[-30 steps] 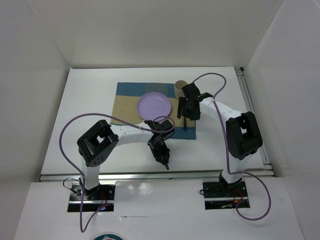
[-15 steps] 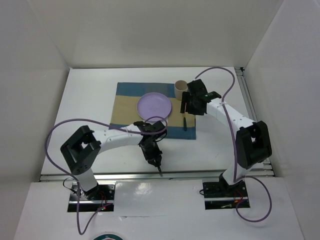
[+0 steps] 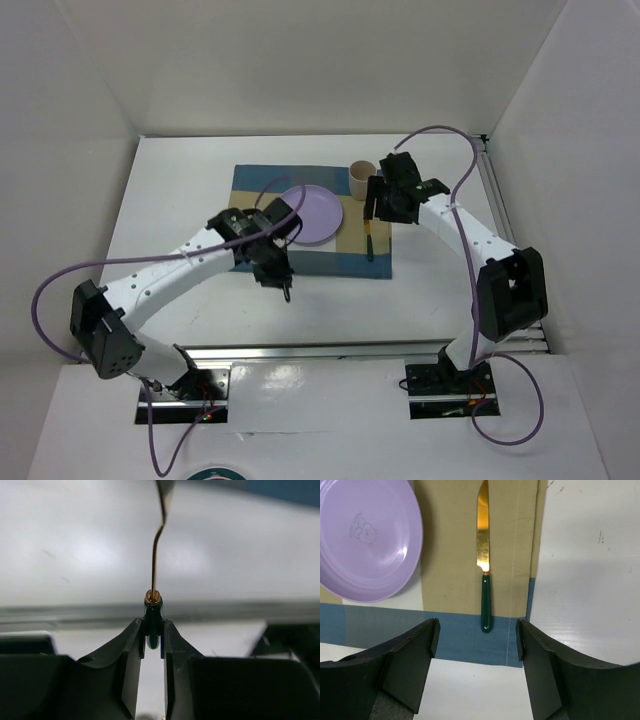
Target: Set the dinner table for one person
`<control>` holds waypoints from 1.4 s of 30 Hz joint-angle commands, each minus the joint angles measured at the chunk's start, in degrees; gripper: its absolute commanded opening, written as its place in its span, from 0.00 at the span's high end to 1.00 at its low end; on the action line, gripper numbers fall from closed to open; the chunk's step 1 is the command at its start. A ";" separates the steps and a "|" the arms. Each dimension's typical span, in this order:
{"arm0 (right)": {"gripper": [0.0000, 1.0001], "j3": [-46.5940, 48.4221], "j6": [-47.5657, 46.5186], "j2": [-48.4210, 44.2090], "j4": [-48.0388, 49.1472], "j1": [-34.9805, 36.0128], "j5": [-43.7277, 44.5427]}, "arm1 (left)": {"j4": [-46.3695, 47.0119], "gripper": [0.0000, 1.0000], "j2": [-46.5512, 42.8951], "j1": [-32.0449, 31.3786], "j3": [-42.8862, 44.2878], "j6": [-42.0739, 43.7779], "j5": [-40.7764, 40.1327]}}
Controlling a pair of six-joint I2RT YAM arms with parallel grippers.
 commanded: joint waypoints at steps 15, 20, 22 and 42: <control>0.30 -0.19 -2.40 -5.28 -3.33 -0.30 -3.52 | 1.08 1.00 33.19 19.87 25.90 34.89 -25.59; 0.30 -2.04 -1.17 -7.57 -4.48 -0.29 -2.19 | 2.83 1.00 40.84 23.56 30.92 35.43 -21.46; 0.30 -2.65 -1.17 -8.79 -5.00 -0.29 -0.96 | 3.45 1.00 42.87 24.43 31.54 35.43 -20.93; 0.08 -2.57 -0.11 -9.85 -8.43 -0.29 0.98 | 4.87 0.35 46.84 26.38 34.97 39.48 -14.86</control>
